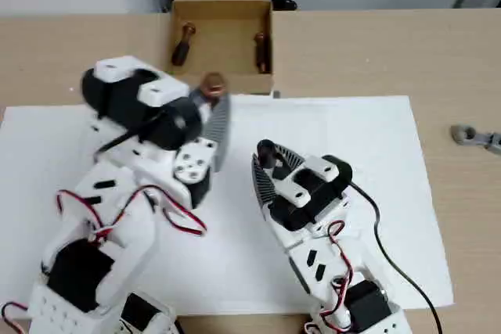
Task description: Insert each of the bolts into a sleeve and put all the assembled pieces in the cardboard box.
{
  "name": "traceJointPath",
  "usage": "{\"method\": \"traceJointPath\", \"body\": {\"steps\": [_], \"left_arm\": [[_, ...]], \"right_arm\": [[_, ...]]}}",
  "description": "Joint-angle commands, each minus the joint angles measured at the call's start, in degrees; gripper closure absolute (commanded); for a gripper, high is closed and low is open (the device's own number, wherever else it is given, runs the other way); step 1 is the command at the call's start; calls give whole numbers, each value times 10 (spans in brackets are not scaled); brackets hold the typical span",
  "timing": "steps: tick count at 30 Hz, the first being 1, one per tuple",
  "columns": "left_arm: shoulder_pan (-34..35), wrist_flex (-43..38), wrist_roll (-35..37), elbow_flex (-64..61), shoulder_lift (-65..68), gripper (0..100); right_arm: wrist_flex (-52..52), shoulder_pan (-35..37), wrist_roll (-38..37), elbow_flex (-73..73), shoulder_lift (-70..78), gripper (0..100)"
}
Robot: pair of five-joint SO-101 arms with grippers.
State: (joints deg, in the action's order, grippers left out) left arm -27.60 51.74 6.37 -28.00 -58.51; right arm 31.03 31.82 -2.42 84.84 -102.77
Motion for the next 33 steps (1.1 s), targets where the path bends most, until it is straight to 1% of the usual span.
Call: {"method": "traceJointPath", "body": {"steps": [1,4,7,11,15,18,24,27,31,33], "left_arm": [[-18,-41,69,41,27,994],[-24,-45,74,44,46,994],[-44,-44,77,43,52,994],[-56,-44,128,41,56,994],[-59,-46,123,35,56,994],[-61,-46,125,34,57,994],[-92,-46,120,29,59,994],[-91,-62,110,8,73,994],[-74,-109,109,-22,90,994],[-72,-113,109,-34,91,994]], "right_arm": [[-15,4,11,-5,-9,996],[-12,3,41,-8,-9,996],[-15,3,43,-7,-9,996],[-15,3,55,-8,-9,996],[-10,3,91,-7,-8,996],[-10,3,91,-7,-7,996],[-10,4,91,-7,-5,996],[-10,4,91,-7,-5,996],[-10,4,92,-7,-5,996],[-10,4,92,-7,-7,996]]}}
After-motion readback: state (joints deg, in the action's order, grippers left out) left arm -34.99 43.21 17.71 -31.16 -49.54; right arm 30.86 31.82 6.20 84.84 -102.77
